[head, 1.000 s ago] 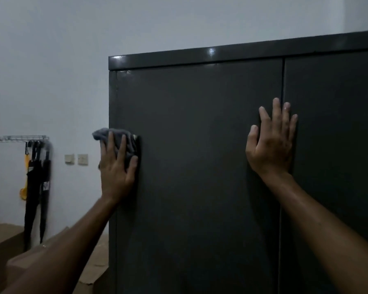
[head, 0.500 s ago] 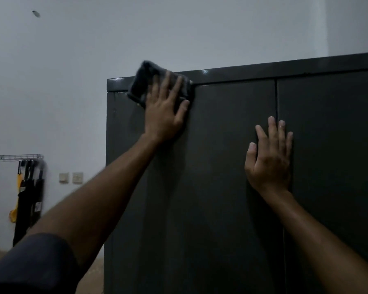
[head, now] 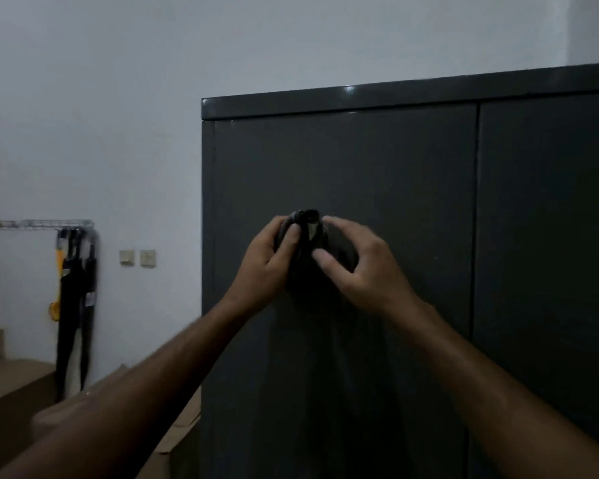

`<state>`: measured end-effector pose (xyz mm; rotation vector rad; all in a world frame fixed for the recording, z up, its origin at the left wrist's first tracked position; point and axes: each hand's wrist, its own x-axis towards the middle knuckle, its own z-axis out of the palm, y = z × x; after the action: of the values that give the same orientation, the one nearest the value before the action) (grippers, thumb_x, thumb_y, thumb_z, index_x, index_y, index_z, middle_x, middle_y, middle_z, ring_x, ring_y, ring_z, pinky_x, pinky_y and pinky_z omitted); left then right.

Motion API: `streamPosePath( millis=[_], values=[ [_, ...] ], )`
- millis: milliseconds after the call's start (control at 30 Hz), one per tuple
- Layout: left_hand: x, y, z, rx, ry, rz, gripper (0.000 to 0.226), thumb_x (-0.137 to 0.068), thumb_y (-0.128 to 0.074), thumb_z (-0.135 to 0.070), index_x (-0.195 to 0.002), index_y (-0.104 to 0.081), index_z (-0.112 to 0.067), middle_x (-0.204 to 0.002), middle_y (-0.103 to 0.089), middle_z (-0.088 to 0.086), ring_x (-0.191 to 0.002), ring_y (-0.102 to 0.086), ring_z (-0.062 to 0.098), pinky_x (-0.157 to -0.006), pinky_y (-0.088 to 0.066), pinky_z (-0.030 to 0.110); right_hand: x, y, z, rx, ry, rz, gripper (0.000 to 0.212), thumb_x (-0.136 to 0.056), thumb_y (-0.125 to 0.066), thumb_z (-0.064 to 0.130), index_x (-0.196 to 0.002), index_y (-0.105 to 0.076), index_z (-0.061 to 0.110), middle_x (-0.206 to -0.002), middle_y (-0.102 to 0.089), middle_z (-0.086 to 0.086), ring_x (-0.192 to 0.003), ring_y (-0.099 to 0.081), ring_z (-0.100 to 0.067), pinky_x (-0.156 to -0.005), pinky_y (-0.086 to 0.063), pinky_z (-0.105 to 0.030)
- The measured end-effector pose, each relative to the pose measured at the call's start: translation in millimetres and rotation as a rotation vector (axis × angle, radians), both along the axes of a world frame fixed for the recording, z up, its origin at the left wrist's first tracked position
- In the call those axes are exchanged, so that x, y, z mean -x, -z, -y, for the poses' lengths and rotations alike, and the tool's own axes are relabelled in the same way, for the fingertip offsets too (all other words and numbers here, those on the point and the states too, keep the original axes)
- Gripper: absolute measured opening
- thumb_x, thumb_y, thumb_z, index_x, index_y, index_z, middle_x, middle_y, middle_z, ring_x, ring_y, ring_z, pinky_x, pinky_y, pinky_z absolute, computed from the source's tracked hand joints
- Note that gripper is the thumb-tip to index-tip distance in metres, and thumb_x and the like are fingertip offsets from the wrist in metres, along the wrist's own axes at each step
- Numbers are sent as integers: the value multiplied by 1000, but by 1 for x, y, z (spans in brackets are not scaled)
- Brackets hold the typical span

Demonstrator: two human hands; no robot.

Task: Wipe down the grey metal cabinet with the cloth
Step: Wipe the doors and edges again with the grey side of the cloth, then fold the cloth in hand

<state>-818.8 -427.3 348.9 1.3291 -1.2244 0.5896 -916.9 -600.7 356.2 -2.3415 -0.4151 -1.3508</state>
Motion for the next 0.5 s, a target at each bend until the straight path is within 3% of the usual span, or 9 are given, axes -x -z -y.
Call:
streamPosePath(
  millis=[67,100,200,267,333,400,500],
  values=[
    [0,7,-20,-38,20,-225,33,-112,-43,-38,-119,-68,-16,-104,-73,-1,-96,-71,17,-78,-58,27,-8,11,-20,-125,-155,-188,45,-88,-71,52,-129,-62,34,-113,-70,17,-105,-65,3,-86,-57,-23],
    [-1,10,-29,-78,30,-344,42,-112,-41,-46,-117,-71,-17,-106,-76,2,-99,-72,21,-79,-59,30,-14,18,-27,-199,-210,-255,38,-88,-74,46,-122,-67,30,-106,-73,14,-99,-69,1,-82,-61,-28],
    [-6,24,-61,-172,117,-753,70,-100,-36,-76,-109,-83,-25,-113,-79,9,-107,-75,26,-79,-62,31,-34,40,-41,-390,-350,-433,18,-93,-74,30,-104,-74,15,-97,-78,-1,-93,-75,-16,-86,-61,-48],
    [-9,37,-86,-166,277,-966,89,-82,-48,-90,-120,-80,-16,-129,-73,19,-117,-72,33,-92,-63,40,-46,56,-51,-526,-438,-543,20,-96,-70,28,-103,-73,10,-99,-78,-6,-96,-75,-21,-88,-62,-48],
    [-11,54,-109,-179,335,-1011,88,-72,-69,-82,-129,-76,-15,-140,-67,18,-127,-68,33,-96,-61,41,-56,72,-63,-655,-525,-621,22,-99,-67,27,-108,-71,8,-103,-78,-8,-98,-75,-23,-80,-63,-39],
    [-15,73,-126,-249,261,-966,66,-76,-86,-56,-130,-75,-20,-141,-67,15,-126,-68,31,-91,-61,35,-66,87,-76,-736,-590,-677,24,-100,-65,28,-110,-71,7,-102,-78,-9,-96,-75,-22,-72,-61,-31],
    [-22,105,-147,-284,93,-977,45,-87,-84,-15,-130,-73,-12,-133,-71,19,-124,-69,35,-90,-61,33,-77,111,-97,-744,-654,-749,27,-101,-63,29,-112,-69,5,-102,-78,-11,-95,-76,-23,-83,-64,-40]
  ],
)
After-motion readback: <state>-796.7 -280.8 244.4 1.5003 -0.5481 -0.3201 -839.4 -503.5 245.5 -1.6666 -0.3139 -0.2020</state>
